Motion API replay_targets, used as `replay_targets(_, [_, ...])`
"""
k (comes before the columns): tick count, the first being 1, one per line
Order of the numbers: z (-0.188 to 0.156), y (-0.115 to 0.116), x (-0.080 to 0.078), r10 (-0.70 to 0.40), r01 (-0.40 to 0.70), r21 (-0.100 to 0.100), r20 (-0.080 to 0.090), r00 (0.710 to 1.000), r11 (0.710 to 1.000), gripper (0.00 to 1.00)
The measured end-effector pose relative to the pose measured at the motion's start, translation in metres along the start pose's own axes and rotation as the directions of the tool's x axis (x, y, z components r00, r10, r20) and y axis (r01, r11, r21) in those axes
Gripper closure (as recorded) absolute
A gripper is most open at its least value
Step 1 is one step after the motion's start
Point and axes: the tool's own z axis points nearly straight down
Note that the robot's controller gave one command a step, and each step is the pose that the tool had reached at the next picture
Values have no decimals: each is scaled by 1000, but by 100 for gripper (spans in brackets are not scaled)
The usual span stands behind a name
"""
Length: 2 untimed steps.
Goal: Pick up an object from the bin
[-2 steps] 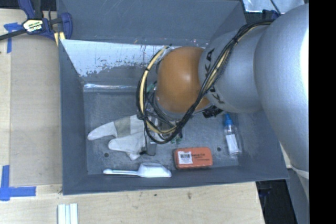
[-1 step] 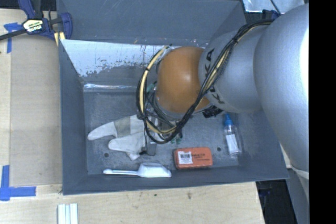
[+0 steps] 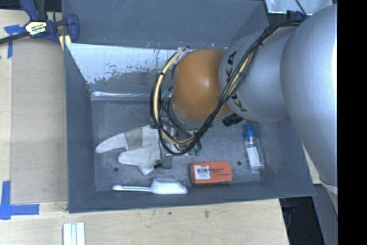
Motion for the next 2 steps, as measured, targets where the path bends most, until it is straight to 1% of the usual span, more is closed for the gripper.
replay_targets(1, [-14, -3, -2, -20, 20, 0, 1, 1000, 1000, 0])
replay_targets(2, [-14, -12, -8, -32, 32, -1, 4, 999, 999, 0])
